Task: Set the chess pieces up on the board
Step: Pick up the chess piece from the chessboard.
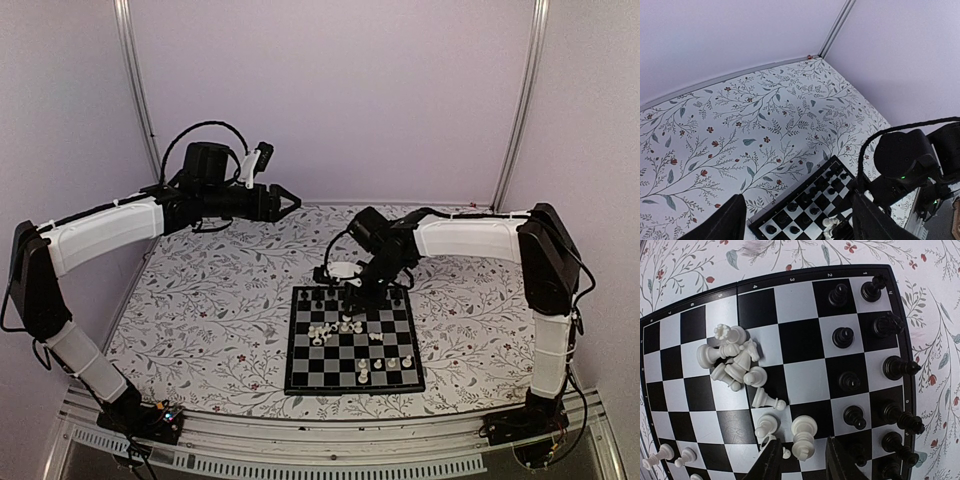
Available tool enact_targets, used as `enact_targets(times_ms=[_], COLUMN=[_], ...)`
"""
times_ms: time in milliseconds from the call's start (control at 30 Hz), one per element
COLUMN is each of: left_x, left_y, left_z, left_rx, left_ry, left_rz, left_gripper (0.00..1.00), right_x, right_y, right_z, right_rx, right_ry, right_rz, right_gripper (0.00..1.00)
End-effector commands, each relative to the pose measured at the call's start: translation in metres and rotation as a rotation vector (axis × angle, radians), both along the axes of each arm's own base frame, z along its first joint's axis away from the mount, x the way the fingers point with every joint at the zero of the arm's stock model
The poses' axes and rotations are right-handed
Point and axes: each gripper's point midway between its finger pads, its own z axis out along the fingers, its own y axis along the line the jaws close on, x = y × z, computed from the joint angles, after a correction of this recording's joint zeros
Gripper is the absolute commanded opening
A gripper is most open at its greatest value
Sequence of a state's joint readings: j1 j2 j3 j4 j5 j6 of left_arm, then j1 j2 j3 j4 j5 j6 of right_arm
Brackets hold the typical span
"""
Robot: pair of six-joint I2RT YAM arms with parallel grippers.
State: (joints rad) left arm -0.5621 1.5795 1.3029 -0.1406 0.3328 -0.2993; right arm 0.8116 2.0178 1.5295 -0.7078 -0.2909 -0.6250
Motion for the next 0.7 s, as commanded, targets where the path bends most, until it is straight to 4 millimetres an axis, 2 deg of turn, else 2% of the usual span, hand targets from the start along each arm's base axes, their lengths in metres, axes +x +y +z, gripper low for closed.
enact_targets(times_ms=[0,200,400,533,667], left_x=[-0.002,-0.002,-0.002,-0.002,-0.001], left_y=[-0.005,-0.005,-0.006,-0.006,-0.006], left_z=[0.016,0.017,0.015,0.014,0.012], left_rx=[-0.015,-0.016,-0.015,-0.015,-0.011], left_ry=[-0.035,-0.036,-0.03,-0.029,-0.025], left_rz=[-0.024,-0.023,-0.027,-0.027,-0.025], left_gripper=[0.74,0.75,0.75,0.75,0.75], right_x=[0.002,0.0,-0.002,-0.003,-0.024], right_y=[0.011,0.012,0.008,0.005,0.003], right_z=[0.001,0.004,0.02,0.047,0.07], right_rx=[0.027,0.036,0.043,0.072,0.129], right_ry=[0.012,0.017,0.001,-0.039,-0.001], right_rz=[0.007,0.018,0.014,0.012,0.063], right_gripper=[0.29,0.14,0.07,0.07,0.07])
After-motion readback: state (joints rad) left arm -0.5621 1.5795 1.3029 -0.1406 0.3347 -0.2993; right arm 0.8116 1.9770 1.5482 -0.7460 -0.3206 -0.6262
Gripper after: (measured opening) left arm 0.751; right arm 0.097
